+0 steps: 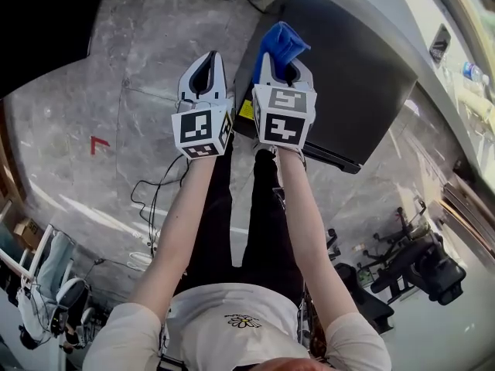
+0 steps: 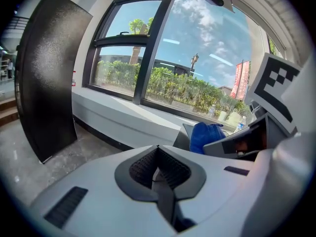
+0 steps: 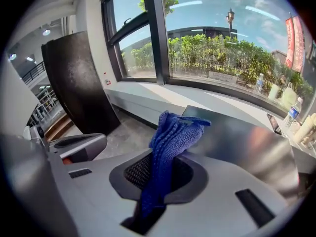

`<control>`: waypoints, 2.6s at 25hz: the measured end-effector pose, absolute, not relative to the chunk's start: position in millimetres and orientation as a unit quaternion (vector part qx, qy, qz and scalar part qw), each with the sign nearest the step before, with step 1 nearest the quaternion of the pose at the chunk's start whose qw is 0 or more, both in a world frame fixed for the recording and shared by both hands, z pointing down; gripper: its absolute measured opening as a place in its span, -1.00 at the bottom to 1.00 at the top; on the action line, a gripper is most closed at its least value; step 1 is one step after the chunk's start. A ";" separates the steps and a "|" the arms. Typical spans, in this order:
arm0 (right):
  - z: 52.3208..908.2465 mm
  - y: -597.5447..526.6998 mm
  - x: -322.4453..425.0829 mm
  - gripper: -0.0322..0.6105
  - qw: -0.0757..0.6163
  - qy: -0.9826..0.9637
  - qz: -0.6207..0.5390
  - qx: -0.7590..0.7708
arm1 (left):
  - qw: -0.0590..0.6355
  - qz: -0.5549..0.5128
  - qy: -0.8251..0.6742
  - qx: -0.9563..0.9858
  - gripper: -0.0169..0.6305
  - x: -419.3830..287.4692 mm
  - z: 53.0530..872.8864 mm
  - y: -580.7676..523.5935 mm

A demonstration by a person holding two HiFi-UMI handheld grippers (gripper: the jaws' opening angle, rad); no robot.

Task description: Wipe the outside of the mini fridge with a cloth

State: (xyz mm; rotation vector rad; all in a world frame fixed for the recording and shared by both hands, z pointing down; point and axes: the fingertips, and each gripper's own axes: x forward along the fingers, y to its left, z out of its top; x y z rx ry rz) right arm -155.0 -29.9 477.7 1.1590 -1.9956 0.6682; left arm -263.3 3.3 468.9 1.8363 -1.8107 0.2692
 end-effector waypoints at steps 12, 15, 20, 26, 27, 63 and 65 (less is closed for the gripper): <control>478.8 -20.3 -97.9 -0.68 0.365 -0.767 0.255 0.461 | 0.260 0.099 -0.652 0.705 -0.93 -198.1 455.0 3.7; 480.3 -18.8 -70.2 -0.68 0.365 -0.762 0.257 0.470 | 0.262 0.103 -0.643 0.712 -0.93 -172.9 456.4 6.3; 482.5 -13.6 -25.2 -0.68 0.362 -0.749 0.266 0.487 | 0.264 0.110 -0.625 0.726 -0.93 -131.8 456.5 10.3; 482.7 -6.5 26.2 -0.68 0.357 -0.739 0.271 0.502 | 0.261 0.116 -0.603 0.745 -0.93 -80.4 454.5 7.9; 483.0 -6.1 35.8 -0.68 0.356 -0.737 0.273 0.506 | 0.260 0.117 -0.600 0.748 -0.93 -71.3 454.5 6.4; 488.7 19.7 246.4 -0.68 0.379 -0.649 0.263 0.605 | 0.245 0.149 -0.551 0.784 -0.93 42.1 454.5 14.2; 487.5 19.1 247.3 -0.68 0.379 -0.651 0.260 0.605 | 0.248 0.147 -0.556 0.780 -0.93 40.4 455.7 17.4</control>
